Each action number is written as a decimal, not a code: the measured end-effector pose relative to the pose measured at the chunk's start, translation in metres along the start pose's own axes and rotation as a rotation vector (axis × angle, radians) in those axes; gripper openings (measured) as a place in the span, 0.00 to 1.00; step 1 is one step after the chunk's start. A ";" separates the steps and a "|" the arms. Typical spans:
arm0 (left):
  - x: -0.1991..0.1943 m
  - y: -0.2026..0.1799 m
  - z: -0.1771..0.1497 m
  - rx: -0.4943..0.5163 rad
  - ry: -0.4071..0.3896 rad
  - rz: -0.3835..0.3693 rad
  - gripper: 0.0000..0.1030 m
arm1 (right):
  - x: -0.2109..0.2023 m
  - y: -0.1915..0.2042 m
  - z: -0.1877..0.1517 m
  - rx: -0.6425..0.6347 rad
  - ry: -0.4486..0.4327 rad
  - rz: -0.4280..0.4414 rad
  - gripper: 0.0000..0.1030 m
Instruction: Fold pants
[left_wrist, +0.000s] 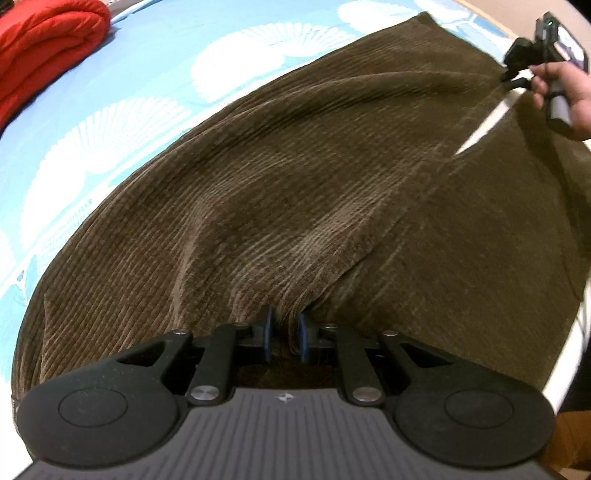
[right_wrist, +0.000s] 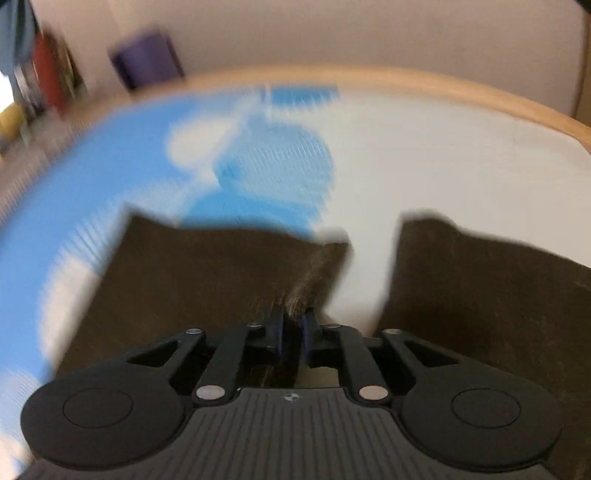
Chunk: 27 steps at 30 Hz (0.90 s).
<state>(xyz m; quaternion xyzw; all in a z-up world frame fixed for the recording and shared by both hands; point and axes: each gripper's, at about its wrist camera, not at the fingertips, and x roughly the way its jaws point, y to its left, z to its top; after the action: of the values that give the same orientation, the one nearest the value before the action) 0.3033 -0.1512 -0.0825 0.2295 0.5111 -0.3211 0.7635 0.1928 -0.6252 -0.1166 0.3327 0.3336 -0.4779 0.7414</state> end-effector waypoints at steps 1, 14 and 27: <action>-0.003 0.002 -0.001 0.001 -0.004 -0.010 0.15 | 0.002 0.000 -0.001 -0.006 -0.006 -0.007 0.13; -0.059 0.045 -0.005 -0.189 -0.204 -0.101 0.42 | -0.088 0.071 -0.018 -0.224 -0.319 -0.104 0.65; -0.070 0.090 -0.013 -0.353 -0.202 0.046 0.42 | -0.059 0.227 -0.138 -0.397 0.160 0.264 0.69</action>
<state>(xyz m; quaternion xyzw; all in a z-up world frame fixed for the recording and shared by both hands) 0.3414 -0.0632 -0.0205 0.0703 0.4748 -0.2305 0.8465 0.3606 -0.4113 -0.1061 0.2580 0.4325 -0.2740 0.8193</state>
